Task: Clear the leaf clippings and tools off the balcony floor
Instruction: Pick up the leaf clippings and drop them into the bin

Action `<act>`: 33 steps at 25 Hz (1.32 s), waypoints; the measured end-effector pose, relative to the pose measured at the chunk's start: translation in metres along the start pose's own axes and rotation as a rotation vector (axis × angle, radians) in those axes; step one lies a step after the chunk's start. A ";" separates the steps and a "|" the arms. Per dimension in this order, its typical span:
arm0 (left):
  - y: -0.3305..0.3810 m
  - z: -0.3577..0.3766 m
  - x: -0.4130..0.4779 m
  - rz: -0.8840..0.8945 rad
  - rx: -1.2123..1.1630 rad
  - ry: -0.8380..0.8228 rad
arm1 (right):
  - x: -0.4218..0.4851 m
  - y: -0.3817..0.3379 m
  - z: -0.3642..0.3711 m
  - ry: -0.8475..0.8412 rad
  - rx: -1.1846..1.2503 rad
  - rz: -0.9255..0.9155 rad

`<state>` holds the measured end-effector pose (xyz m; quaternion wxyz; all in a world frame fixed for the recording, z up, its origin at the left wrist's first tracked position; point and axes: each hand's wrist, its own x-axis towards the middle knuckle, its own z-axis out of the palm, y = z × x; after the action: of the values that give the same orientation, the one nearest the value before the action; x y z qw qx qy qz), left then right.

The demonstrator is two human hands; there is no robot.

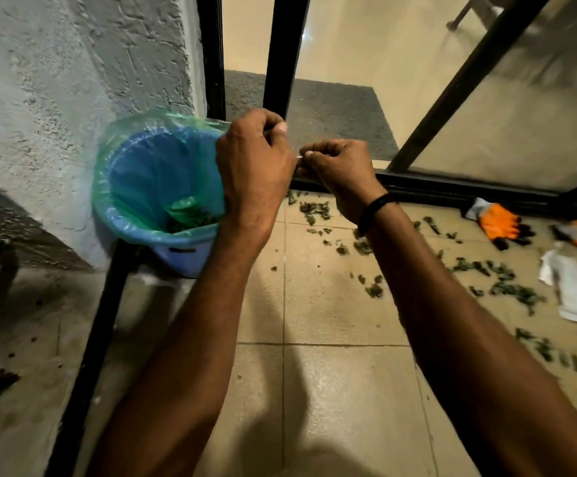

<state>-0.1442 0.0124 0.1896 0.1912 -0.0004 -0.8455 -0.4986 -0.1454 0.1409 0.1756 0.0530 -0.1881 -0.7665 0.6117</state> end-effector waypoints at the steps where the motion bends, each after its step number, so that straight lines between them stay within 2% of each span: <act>1: 0.009 0.005 -0.002 0.004 -0.021 -0.027 | 0.001 -0.003 -0.008 -0.013 -0.049 0.021; 5: 0.038 0.028 -0.013 0.033 -0.048 -0.145 | 0.004 -0.018 -0.042 -0.090 -0.357 0.036; 8: 0.038 0.057 -0.025 0.034 -0.038 -0.247 | 0.019 -0.006 -0.061 -0.046 -0.526 0.075; 11: 0.011 0.092 -0.042 -0.019 0.014 -0.338 | 0.046 0.045 -0.069 0.014 -0.535 0.182; 14: -0.034 0.117 -0.063 -0.090 0.118 -0.465 | 0.072 0.119 -0.075 0.038 -0.536 0.365; 17: -0.092 0.130 -0.082 -0.194 0.274 -0.557 | 0.085 0.175 -0.083 0.010 -0.670 0.464; 20: -0.138 0.136 -0.099 -0.329 0.452 -0.651 | 0.087 0.204 -0.080 0.031 -0.743 0.457; 23: -0.168 0.137 -0.115 -0.350 0.546 -0.678 | 0.080 0.236 -0.063 0.086 -0.613 0.461; 26: -0.190 0.134 -0.129 -0.259 0.557 -0.601 | 0.076 0.258 -0.037 0.080 -0.631 0.354; 29: -0.203 0.133 -0.139 -0.212 0.427 -0.523 | 0.073 0.263 -0.026 0.114 -0.618 0.241; 33: -0.217 0.136 -0.135 -0.011 0.470 -0.529 | 0.070 0.273 -0.020 0.068 -0.650 0.125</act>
<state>-0.1042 0.0440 -0.0956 -0.0423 -0.0812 -0.9574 -0.2739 -0.1431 0.2338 -0.0914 -0.0218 -0.2622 -0.9063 0.3306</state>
